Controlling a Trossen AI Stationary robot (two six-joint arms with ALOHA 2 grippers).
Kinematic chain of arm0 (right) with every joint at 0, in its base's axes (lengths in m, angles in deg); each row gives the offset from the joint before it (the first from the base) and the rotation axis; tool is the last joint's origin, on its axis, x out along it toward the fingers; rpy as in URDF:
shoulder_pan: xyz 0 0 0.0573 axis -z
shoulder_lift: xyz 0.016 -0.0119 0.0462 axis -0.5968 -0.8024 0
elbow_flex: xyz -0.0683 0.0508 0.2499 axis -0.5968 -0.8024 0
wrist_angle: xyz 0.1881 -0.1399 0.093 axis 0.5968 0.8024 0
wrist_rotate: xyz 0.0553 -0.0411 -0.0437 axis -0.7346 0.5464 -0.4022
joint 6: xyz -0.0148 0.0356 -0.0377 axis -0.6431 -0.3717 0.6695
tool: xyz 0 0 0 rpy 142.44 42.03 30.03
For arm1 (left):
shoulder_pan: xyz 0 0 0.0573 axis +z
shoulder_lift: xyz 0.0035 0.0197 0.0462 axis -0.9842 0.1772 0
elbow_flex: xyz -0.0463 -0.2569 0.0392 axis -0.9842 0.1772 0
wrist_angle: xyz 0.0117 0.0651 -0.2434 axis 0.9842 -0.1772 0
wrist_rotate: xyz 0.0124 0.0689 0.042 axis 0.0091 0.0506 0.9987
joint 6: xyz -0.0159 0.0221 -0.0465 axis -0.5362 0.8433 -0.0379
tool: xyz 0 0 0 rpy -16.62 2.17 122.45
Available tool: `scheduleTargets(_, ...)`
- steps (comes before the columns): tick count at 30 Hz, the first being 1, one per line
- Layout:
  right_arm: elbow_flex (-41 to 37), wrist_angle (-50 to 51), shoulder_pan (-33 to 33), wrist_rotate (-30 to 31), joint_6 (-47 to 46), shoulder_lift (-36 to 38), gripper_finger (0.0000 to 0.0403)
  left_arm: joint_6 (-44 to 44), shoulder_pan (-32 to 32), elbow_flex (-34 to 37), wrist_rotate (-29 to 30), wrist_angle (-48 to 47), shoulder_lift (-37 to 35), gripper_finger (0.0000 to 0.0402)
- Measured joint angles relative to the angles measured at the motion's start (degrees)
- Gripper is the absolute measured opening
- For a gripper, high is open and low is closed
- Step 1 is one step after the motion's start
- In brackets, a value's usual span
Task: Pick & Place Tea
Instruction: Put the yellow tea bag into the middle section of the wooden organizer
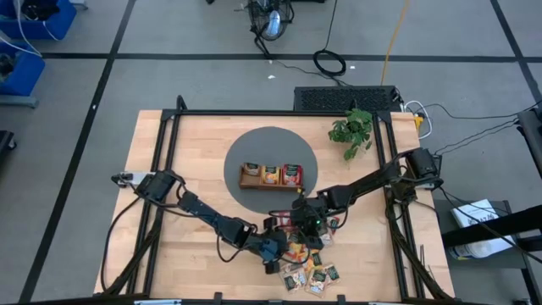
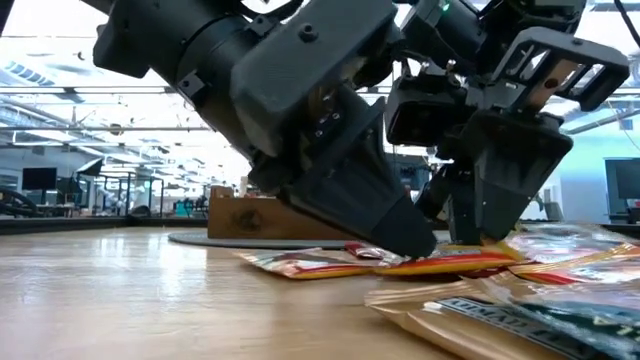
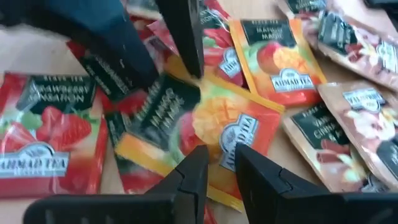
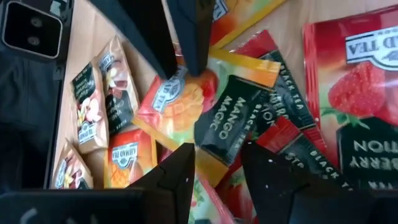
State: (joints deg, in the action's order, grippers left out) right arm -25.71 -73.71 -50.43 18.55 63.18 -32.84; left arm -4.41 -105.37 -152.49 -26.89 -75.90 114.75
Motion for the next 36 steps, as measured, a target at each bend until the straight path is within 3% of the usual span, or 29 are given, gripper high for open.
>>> scheduleTargets(6,0.0,-0.5,0.2,-0.6,0.5,-0.4,0.0108,0.0,0.4,0.0,-0.1,1.4,1.1,0.0088)
scheduleTargets(13,0.0,-0.6,0.2,-1.3,2.9,-0.8,0.0009,0.2,0.5,0.0,-0.3,1.5,1.1,0.0088)
scheduleTargets(25,1.7,2.5,0.6,-0.4,5.2,1.3,0.0,6.5,-0.3,0.0,0.0,0.3,-0.6,0.0088)
scheduleTargets(36,7.4,18.3,-0.6,11.9,10.7,9.9,0.0,9.3,-6.3,-0.1,8.6,-11.6,-9.9,0.0088)
